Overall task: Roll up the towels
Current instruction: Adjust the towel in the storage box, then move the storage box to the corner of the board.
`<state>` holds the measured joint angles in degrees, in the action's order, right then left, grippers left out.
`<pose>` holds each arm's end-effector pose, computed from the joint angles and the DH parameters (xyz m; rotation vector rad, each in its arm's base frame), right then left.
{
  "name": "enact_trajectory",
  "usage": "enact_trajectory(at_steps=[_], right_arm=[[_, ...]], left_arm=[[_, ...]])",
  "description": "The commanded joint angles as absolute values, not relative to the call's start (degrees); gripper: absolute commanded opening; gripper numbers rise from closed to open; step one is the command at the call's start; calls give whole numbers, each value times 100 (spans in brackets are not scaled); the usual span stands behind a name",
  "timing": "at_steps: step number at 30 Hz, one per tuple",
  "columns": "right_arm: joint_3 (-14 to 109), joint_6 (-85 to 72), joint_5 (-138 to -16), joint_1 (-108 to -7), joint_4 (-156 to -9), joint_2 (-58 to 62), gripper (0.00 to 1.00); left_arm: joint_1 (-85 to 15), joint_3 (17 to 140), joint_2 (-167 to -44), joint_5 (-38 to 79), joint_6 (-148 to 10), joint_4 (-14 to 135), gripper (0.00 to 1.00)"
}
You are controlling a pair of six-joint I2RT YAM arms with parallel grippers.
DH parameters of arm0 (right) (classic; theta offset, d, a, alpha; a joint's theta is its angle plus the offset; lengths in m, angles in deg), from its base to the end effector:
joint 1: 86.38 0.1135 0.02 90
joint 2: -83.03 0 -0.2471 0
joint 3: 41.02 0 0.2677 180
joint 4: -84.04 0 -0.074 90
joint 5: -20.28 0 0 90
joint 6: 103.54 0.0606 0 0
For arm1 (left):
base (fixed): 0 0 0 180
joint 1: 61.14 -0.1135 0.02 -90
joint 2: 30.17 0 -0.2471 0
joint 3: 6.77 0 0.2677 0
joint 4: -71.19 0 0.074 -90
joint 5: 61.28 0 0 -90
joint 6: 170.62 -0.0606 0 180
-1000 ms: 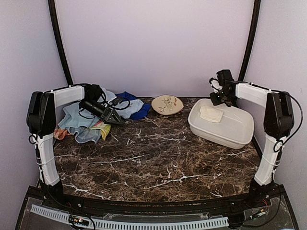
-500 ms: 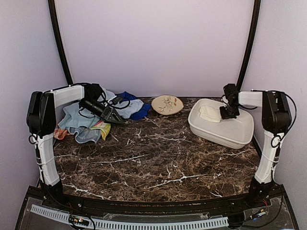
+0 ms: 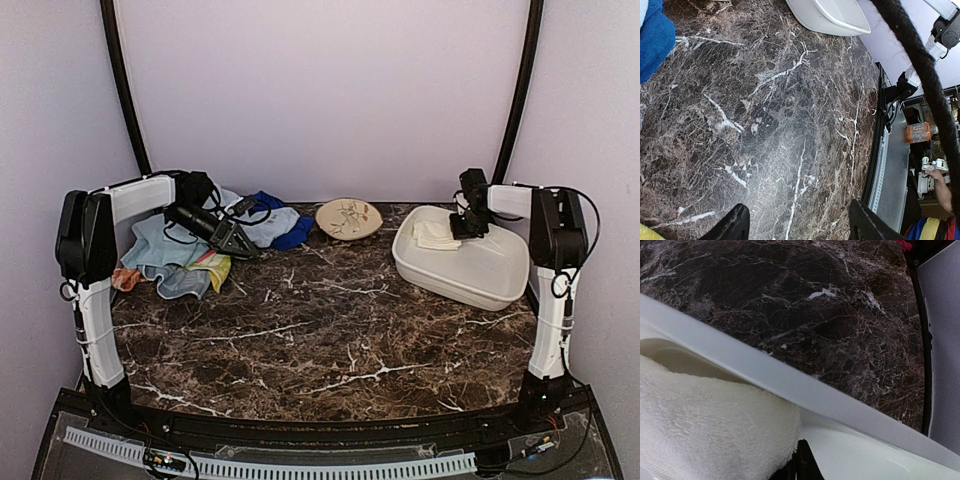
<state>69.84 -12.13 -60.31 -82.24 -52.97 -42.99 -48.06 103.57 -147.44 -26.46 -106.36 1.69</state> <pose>0.4937 0.0258 0.1297 -0.0009 2.5743 -0.1760 0.4022 -0.1445 0.1953 0.9859 2.3263 -1.2766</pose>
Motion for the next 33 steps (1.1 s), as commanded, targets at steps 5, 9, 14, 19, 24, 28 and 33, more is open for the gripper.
enact_trajectory(at_steps=[5,9,14,19,24,28,33], right_arm=[[6722,-1101,-5722,-8216,-5169,-3682,18],[6132,-902,-5673,-8188,-5215,-2954,30],[5109,-838,-5831,-7645,-5266,-1737,16],[4298,-271,-6031,-6723,-4857,-678,7],[3217,1013,-6460,-6327,-4483,445,0],[2530,1597,-6776,-6014,-4106,1133,0],[1853,1852,-6953,-5928,-4132,1585,0]], left_arm=[[-4785,10456,-14706,-2674,-10732,58,70],[-4780,10458,-14707,-2668,-10758,34,70],[-4779,10441,-14681,-2671,-10803,-28,70],[-4783,10404,-14637,-2624,-10843,-31,71],[-4786,10400,-14623,-2580,-10836,-3,70],[-4785,10456,-14618,-2585,-10796,19,70],[-4795,10544,-14619,-2409,-10724,95,71]])
